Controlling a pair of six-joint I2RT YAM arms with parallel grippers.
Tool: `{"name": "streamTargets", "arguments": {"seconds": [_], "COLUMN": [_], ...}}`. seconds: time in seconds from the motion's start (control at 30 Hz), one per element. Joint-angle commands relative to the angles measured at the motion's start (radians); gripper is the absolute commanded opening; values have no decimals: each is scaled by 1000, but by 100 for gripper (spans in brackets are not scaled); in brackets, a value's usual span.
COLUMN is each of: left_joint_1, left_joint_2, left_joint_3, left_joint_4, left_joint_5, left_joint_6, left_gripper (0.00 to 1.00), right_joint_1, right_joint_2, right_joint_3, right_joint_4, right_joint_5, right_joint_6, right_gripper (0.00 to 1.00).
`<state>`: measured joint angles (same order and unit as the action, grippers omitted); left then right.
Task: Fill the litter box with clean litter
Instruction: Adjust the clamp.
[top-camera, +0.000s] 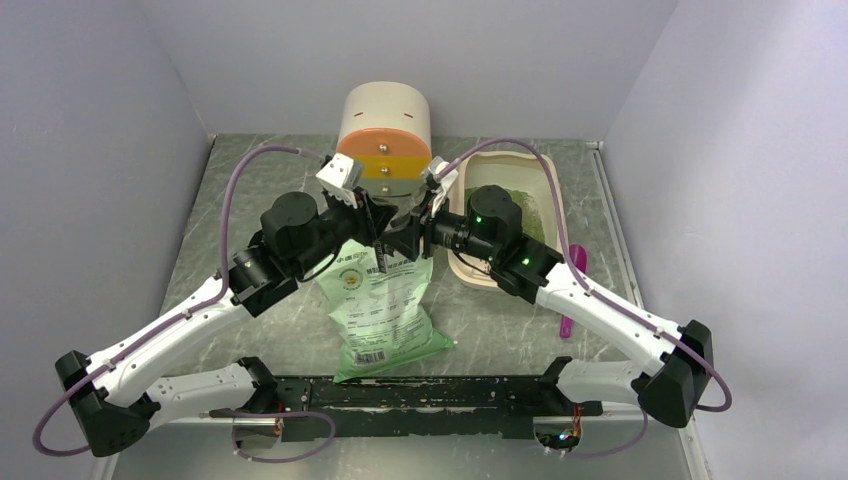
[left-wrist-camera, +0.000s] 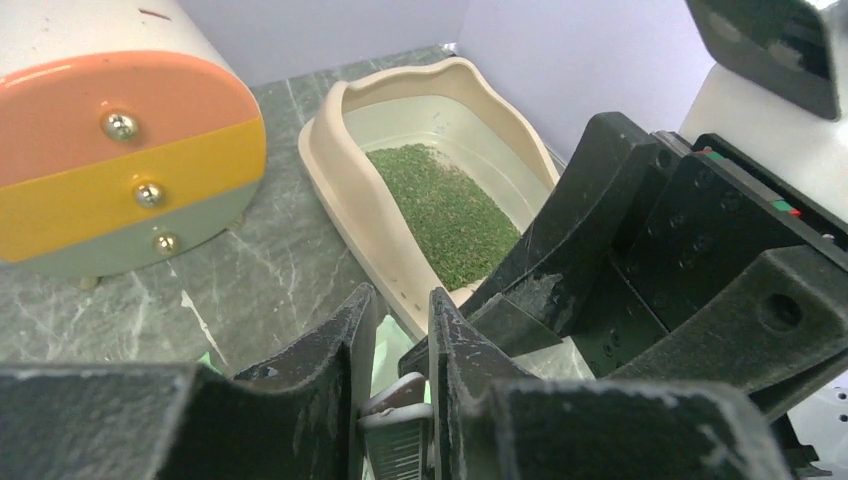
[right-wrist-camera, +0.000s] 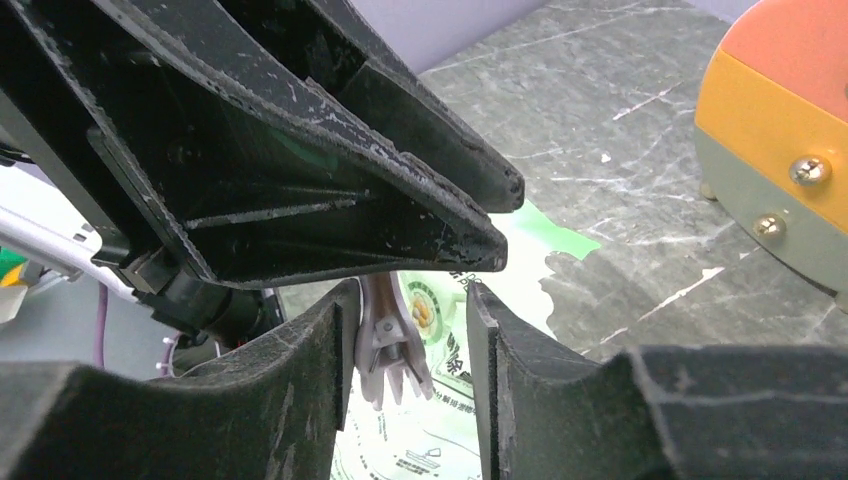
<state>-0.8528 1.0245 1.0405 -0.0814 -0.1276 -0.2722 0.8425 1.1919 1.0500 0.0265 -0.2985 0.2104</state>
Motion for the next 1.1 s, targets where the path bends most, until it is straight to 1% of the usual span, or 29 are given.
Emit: {"name": "streamTargets", "arguments": {"seconds": [0.0, 0.13, 0.2, 0.27, 0.33, 0.47, 0.53, 0.67, 0.73, 0.8, 0.87, 1.0, 1.07], "left_joint_1": [-9, -9, -8, -9, -9, -8, -8, -9, -9, -9, -9, -9, -8], "left_joint_2": [-14, -15, -15, -14, -14, -11, -9, -11, -17, -23, -24, -22, -20], "left_joint_3": [9, 10, 12, 13, 17, 18, 18, 17, 12, 3, 1, 3, 6], "left_joint_4": [-27, -38, -42, -44, -47, -44, -40, -36, -31, -20, -17, -20, -25], "left_joint_5": [-16, -46, -54, -59, -62, -54, -47, -43, -44, -44, -44, -41, -39], "left_joint_6": [-65, -77, -78, -78, -78, -78, -78, -82, -88, -92, -94, -92, -93], "left_gripper": [5, 5, 5, 5, 5, 5, 5, 5, 5, 5, 5, 5, 5], "right_joint_1": [-5, -4, -3, -3, -3, -3, -3, -3, -3, -3, -3, -3, -3], "right_joint_2": [-4, 1, -18, -44, -60, -64, -58, -47, -42, -43, -44, -45, -50], "right_joint_3": [-4, 18, -11, -46, -72, -88, -82, -67, -62, -62, -66, -69, -72], "right_joint_4": [56, -2, 15, 43, 65, 62, 58, 46, 34, 29, 38, 52, 59], "right_joint_5": [40, 19, -24, -57, -89, -104, -106, -92, -77, -78, -80, -91, -87], "right_joint_6": [11, -27, -37, -29, -24, -28, -38, -52, -54, -59, -54, -54, -60], "right_gripper": [46, 50, 53, 59, 60, 59, 51, 41, 41, 48, 50, 39, 13]}}
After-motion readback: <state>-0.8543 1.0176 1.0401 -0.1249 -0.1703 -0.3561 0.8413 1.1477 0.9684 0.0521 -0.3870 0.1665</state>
